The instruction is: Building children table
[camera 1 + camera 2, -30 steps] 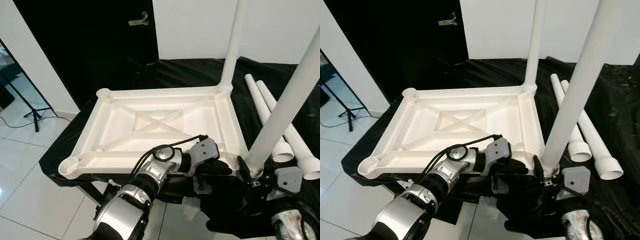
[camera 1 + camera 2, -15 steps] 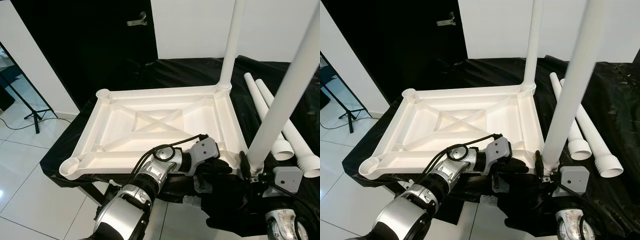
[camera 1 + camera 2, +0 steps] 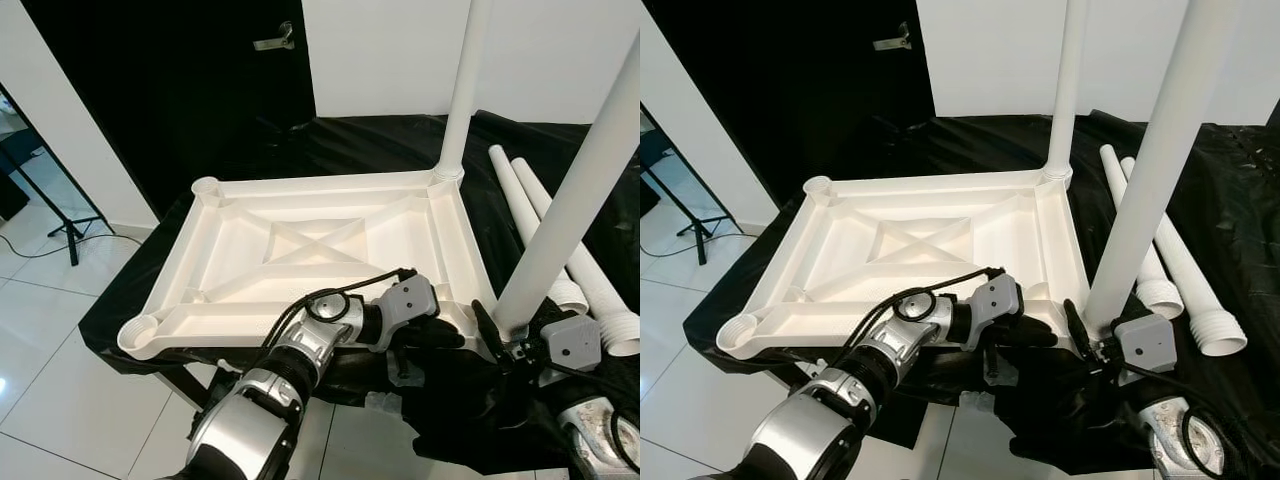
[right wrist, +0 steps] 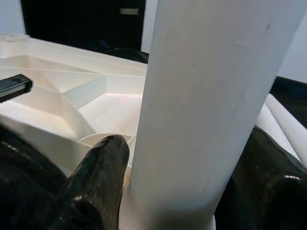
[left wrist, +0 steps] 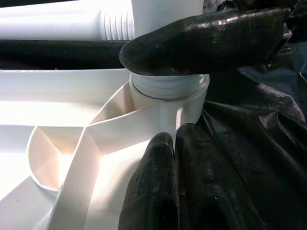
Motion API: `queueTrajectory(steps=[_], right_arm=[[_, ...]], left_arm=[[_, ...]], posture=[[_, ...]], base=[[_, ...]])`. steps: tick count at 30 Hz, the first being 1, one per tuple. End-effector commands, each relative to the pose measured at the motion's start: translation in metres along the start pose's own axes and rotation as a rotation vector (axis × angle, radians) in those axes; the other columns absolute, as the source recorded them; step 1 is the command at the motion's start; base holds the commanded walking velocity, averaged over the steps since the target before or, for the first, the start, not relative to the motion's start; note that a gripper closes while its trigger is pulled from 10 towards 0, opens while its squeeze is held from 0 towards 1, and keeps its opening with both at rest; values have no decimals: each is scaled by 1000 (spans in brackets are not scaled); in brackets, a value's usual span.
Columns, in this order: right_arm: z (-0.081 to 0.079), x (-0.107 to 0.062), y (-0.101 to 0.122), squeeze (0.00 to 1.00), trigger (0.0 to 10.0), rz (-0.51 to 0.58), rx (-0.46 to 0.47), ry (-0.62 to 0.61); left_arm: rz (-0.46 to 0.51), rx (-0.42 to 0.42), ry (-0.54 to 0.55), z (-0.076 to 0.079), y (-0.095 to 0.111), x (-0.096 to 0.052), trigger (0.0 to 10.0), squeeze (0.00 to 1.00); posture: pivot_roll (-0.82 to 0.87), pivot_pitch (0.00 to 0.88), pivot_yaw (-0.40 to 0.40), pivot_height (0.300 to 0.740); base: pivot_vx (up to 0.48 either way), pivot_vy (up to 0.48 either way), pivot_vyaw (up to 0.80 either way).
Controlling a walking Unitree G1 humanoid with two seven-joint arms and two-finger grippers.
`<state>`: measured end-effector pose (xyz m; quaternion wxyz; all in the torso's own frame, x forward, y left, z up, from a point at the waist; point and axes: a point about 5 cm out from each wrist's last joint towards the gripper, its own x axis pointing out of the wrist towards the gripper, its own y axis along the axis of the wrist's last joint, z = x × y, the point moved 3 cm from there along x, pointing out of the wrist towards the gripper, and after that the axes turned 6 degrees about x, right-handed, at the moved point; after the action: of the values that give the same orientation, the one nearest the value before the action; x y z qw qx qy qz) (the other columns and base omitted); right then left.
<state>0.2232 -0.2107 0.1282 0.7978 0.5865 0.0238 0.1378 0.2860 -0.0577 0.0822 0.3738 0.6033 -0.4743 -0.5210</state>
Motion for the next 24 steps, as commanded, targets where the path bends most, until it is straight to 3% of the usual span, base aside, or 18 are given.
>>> queueTrajectory(steps=[1, 5, 6, 7, 9, 10, 17, 24], right_arm=[[10, -5, -6, 0, 10000, -44, -6, -22], [4, -8, -12, 0, 10000, -82, 8, 42], [0, -9, -14, 0, 9608, -96, 15, 67], [-7, -11, -16, 0, 3725, -104, 35, 110], [-7, -11, -16, 0, 3725, -104, 35, 110], [-11, -12, -16, 0, 0, -107, 48, 136], [-30, -19, -21, 0, 0, -150, 125, 251], [-37, -19, -22, 0, 0, -159, 236, 176]], left_arm=[[-177, -162, 57, 22, -50, 1, 10000, 0], [-177, -162, 54, 23, -50, 2, 10000, 0], [-177, -163, 53, 23, -49, 2, 10000, 0], [-177, -163, 54, 23, -49, 1, 10000, 0], [-177, -163, 54, 23, -49, 1, 10000, 0], [-177, -162, 54, 22, -49, 1, 10000, 0], [-176, -161, 57, 22, -49, 2, 10000, 0], [-175, -159, 61, 20, -48, 1, 10000, 0]], posture=[[8, 0, 90, 740], [7, 0, 91, 740], [7, 0, 91, 740], [9, 0, 92, 740], [9, 0, 92, 740], [9, 0, 92, 740], [10, 0, 91, 740], [11, 0, 89, 740]], base=[[0, 0, 0], [0, 0, 0], [0, 0, 0], [0, 0, 0], [0, 0, 0], [0, 0, 0], [0, 0, 0], [0, 0, 0]])
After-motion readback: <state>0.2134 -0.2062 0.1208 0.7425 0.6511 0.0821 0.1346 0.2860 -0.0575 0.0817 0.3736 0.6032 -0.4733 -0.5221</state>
